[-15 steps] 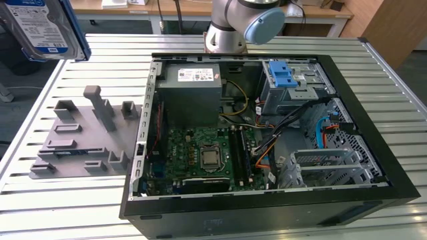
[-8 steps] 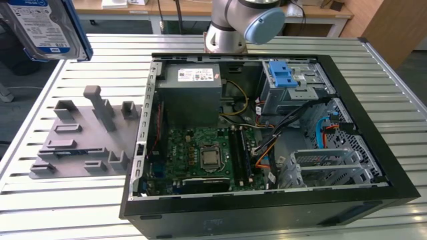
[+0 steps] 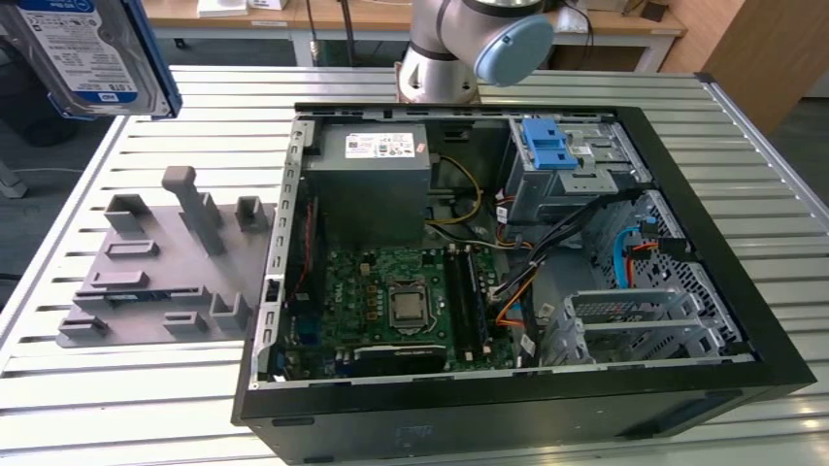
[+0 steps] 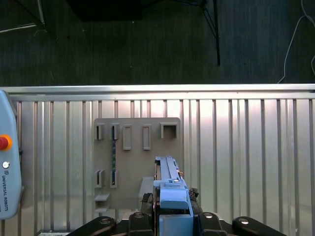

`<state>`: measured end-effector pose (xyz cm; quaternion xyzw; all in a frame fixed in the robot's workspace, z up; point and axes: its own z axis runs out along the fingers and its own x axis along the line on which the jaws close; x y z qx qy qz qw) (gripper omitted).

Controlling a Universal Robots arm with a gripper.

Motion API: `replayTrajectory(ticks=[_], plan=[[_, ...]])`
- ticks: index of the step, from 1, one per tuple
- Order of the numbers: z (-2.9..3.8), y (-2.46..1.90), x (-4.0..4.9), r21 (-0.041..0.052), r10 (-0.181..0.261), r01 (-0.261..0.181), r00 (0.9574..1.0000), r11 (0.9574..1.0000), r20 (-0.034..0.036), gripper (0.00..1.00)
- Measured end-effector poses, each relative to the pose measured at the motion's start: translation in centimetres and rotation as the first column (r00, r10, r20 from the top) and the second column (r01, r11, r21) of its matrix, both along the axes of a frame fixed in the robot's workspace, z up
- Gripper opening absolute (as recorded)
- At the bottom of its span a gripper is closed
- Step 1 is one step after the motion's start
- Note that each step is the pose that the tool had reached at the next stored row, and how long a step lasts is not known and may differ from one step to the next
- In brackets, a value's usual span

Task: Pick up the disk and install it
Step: 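Pick up the disk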

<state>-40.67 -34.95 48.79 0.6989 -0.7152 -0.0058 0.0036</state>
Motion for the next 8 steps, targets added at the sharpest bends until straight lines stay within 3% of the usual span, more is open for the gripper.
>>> replayTrajectory(ticks=[8], plan=[[-0.01, 0.00, 0.89, 0.0001, 0.000, 0.000, 1.0000, 1.0000, 0.0001, 0.36]])
